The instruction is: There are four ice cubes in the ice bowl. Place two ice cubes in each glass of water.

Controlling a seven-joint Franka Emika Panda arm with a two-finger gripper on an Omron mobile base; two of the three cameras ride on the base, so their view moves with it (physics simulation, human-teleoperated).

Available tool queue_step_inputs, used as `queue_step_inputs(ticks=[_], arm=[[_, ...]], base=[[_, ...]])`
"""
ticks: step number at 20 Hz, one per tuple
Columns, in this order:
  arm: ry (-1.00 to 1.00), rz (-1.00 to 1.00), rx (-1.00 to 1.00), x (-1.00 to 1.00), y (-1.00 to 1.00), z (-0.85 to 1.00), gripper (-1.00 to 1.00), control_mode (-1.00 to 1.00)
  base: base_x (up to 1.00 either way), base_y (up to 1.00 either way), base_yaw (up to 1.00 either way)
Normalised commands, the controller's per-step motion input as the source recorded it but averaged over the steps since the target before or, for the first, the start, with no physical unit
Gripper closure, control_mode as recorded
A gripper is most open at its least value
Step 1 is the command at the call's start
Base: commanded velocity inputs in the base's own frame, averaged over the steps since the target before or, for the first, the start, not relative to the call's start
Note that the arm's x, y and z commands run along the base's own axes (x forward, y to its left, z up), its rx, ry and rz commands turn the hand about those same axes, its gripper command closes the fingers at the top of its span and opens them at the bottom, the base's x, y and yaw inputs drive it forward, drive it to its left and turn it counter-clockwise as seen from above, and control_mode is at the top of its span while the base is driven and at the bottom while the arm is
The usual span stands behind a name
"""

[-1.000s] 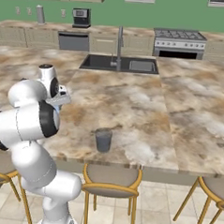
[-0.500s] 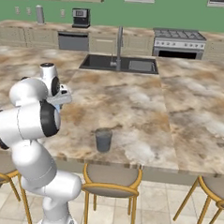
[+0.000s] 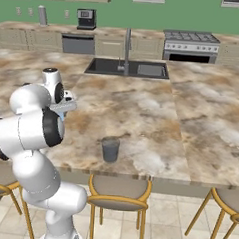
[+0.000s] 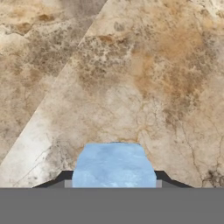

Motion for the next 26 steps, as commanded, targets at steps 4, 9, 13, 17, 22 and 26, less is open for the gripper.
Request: queue_step_inputs(ticks=[4,9,13,17,22,26], arm=[[0.00,0.00,0.00,0.00,0.00,0.00,1.00,-1.00],[0.00,0.00,0.00,0.00,0.00,0.00,1.00,-1.00],[0.00,0.00,0.00,-0.12,0.00,0.00,1.00,-1.00],[0.00,-0.14,0.03,-0.19,-0.42,0.00,1.00,-1.00],[0.06,-0.37,0.04,0.00,-0.86,0.07,1.00,-1.00],[0.13,-0.41,0.04,0.00,-0.98,0.11,1.00,-1.00]], base=[[0.00,0.00,0.00],[0.00,0.00,0.00],[0.00,0.00,0.00],[0.00,0.00,0.00],[0.00,0.00,0.00],[0.00,0.00,0.00]])
